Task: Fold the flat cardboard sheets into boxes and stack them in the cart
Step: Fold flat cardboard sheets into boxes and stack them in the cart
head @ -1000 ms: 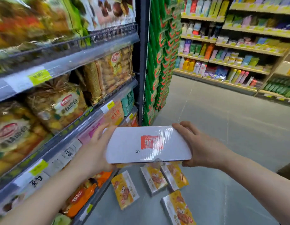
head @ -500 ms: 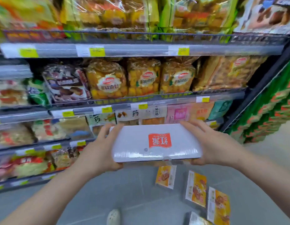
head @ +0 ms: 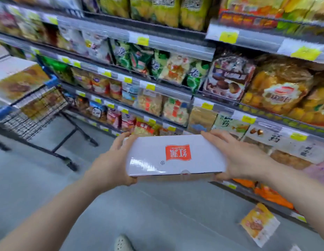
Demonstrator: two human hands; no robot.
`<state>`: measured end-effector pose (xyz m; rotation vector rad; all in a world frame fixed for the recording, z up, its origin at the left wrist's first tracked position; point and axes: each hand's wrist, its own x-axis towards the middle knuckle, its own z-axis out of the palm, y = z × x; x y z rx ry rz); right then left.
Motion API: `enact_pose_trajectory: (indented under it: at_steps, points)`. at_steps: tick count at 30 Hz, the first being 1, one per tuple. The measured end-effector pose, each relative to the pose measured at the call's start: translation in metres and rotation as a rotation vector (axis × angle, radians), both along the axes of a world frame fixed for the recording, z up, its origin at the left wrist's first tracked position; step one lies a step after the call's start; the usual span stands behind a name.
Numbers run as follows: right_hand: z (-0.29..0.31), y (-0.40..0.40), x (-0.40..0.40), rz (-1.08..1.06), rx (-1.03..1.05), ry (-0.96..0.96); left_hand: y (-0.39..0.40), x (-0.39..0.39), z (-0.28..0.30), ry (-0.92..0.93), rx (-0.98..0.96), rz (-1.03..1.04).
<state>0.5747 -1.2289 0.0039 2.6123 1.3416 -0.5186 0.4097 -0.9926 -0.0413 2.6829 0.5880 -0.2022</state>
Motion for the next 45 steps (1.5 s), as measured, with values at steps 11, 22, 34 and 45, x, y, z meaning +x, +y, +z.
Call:
enact_pose_trajectory:
  at_steps: [11,22,34,45]
  points:
    - [-0.011,0.252,-0.041,0.305,0.038,0.1,0.193,-0.11,-0.004,-0.055,-0.048,0.252]
    - [-0.014,0.401,-0.038,0.497,0.017,0.089,0.289,-0.136,0.001,-0.048,-0.057,0.477]
    - [-0.003,0.597,0.066,0.64,0.001,0.048,0.451,-0.044,0.016,-0.054,-0.029,0.609]
    - [0.029,0.769,0.104,0.816,-0.01,0.022,0.579,-0.016,0.046,-0.078,-0.038,0.715]
